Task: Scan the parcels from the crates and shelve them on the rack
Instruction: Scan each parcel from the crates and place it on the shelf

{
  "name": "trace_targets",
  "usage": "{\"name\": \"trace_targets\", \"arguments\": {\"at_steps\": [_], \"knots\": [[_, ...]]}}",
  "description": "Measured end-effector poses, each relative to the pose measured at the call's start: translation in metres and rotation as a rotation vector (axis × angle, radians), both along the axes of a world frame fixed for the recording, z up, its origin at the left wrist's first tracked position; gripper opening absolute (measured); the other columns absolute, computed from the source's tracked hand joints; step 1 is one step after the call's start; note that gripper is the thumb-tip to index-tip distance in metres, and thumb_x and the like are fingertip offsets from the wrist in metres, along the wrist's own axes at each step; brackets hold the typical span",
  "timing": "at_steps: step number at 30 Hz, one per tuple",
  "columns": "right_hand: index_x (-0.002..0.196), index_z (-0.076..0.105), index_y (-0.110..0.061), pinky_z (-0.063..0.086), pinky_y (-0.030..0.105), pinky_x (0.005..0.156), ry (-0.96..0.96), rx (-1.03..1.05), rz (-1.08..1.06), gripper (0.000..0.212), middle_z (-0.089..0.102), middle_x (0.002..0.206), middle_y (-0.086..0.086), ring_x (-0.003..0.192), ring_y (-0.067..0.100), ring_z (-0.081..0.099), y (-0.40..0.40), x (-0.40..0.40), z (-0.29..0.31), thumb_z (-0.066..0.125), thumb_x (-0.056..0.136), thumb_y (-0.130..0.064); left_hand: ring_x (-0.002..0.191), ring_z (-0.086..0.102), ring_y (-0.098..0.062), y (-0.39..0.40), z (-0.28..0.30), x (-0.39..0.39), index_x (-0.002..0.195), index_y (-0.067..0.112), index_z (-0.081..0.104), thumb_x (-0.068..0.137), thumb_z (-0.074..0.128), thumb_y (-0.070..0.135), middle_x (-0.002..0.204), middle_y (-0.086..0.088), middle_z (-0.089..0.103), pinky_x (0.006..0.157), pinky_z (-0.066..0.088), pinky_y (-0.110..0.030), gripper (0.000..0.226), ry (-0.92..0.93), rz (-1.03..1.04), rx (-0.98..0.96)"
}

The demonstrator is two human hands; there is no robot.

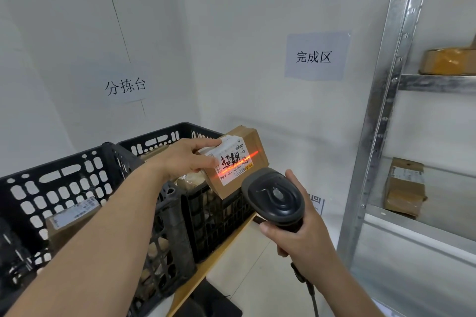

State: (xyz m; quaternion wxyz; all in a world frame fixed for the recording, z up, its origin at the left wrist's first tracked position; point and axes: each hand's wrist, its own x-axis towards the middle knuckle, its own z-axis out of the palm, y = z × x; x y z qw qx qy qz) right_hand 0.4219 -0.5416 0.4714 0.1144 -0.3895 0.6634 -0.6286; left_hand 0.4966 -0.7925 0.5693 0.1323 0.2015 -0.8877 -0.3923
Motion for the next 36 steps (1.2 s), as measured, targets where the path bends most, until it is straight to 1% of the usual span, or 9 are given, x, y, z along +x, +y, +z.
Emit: {"name": "trace_targets", "arguments": {"at_steps": [6, 10, 16, 19, 22, 24, 29, 33, 36], "knots": [[0.132, 0.024, -0.067, 0.052, 0.023, 0.053, 0.010, -0.014, -0.009, 0.099, 0.062, 0.116, -0.012, 0.063, -0.004, 0.060, 0.011, -0.002, 0.001, 0.081, 0.077, -0.008, 0.112, 0.051, -0.009, 0.015, 0.003, -0.002, 0.148, 0.035, 0.030, 0.080, 0.077, 0.021, 0.133, 0.007, 0.049, 0.088, 0.043, -0.020, 0.084, 0.017, -0.008, -0.101], [0.133, 0.025, -0.067, 0.051, 0.022, 0.053, 0.003, -0.023, -0.012, 0.100, 0.063, 0.116, -0.012, 0.063, -0.004, 0.060, 0.017, -0.003, -0.001, 0.081, 0.077, -0.007, 0.132, 0.036, -0.018, 0.026, 0.003, -0.006, 0.154, 0.028, 0.017, 0.078, 0.079, 0.021, 0.146, 0.003, 0.032, 0.103, 0.032, -0.027, 0.098, 0.043, 0.015, -0.241], [0.134, 0.026, -0.067, 0.052, 0.024, 0.053, -0.010, -0.032, -0.033, 0.100, 0.063, 0.113, -0.018, 0.066, 0.002, 0.060, 0.024, -0.004, -0.004, 0.082, 0.076, -0.007, 0.121, 0.049, -0.019, 0.029, -0.001, -0.008, 0.153, 0.032, 0.016, 0.067, 0.078, 0.037, 0.141, 0.001, 0.041, 0.103, 0.042, -0.041, 0.106, 0.091, 0.081, -0.017], [0.133, 0.025, -0.068, 0.052, 0.024, 0.053, -0.004, -0.038, -0.035, 0.101, 0.062, 0.108, -0.028, 0.064, -0.002, 0.061, 0.025, -0.002, -0.004, 0.082, 0.076, -0.007, 0.106, 0.064, -0.018, 0.033, -0.012, -0.006, 0.151, 0.024, 0.024, 0.073, 0.078, 0.025, 0.129, -0.001, 0.055, 0.086, 0.053, -0.029, 0.095, 0.171, 0.057, 0.226], [0.131, 0.025, -0.069, 0.052, 0.024, 0.053, 0.009, -0.032, -0.026, 0.100, 0.060, 0.108, -0.032, 0.065, -0.002, 0.061, 0.027, -0.001, -0.002, 0.081, 0.076, -0.006, 0.102, 0.068, -0.019, 0.032, -0.024, -0.003, 0.148, 0.021, 0.033, 0.082, 0.072, 0.019, 0.120, -0.004, 0.066, 0.090, 0.055, -0.035, 0.077, 0.176, 0.022, 0.358], [0.131, 0.026, -0.068, 0.052, 0.023, 0.053, 0.012, -0.030, -0.018, 0.100, 0.061, 0.108, -0.031, 0.067, -0.003, 0.062, 0.028, 0.001, -0.002, 0.082, 0.076, -0.006, 0.100, 0.069, -0.016, 0.033, -0.029, 0.001, 0.142, 0.023, 0.042, 0.087, 0.067, 0.017, 0.114, -0.002, 0.070, 0.088, 0.055, -0.033, 0.061, 0.177, 0.013, 0.386], [0.132, 0.026, -0.070, 0.055, 0.024, 0.060, 0.001, -0.018, 0.019, 0.100, 0.060, 0.110, -0.034, 0.079, 0.003, 0.062, 0.029, 0.007, -0.002, 0.084, 0.075, -0.012, 0.103, 0.067, -0.015, 0.036, -0.032, 0.009, 0.130, 0.031, 0.054, 0.060, 0.068, 0.043, 0.107, 0.003, 0.073, 0.096, 0.052, -0.039, 0.072, 0.162, -0.007, 0.395], [0.132, 0.023, -0.073, 0.055, 0.046, 0.091, 0.005, 0.009, 0.022, 0.098, 0.058, 0.116, -0.036, 0.093, 0.007, 0.062, 0.027, 0.013, -0.001, 0.081, 0.063, -0.034, 0.105, 0.066, -0.017, 0.034, -0.035, 0.012, 0.126, 0.035, 0.057, 0.094, 0.056, 0.020, 0.106, 0.004, 0.073, 0.097, 0.052, -0.040, 0.035, 0.152, 0.016, 0.350], [0.131, 0.022, -0.073, 0.054, 0.048, 0.095, 0.012, 0.013, 0.037, 0.098, 0.058, 0.115, -0.038, 0.091, 0.002, 0.063, 0.027, 0.015, -0.001, 0.079, 0.062, -0.034, 0.106, 0.066, -0.017, 0.032, -0.035, 0.014, 0.122, 0.039, 0.059, 0.096, 0.053, 0.018, 0.106, 0.006, 0.073, 0.095, 0.052, -0.037, 0.034, 0.146, 0.034, 0.309]]}}
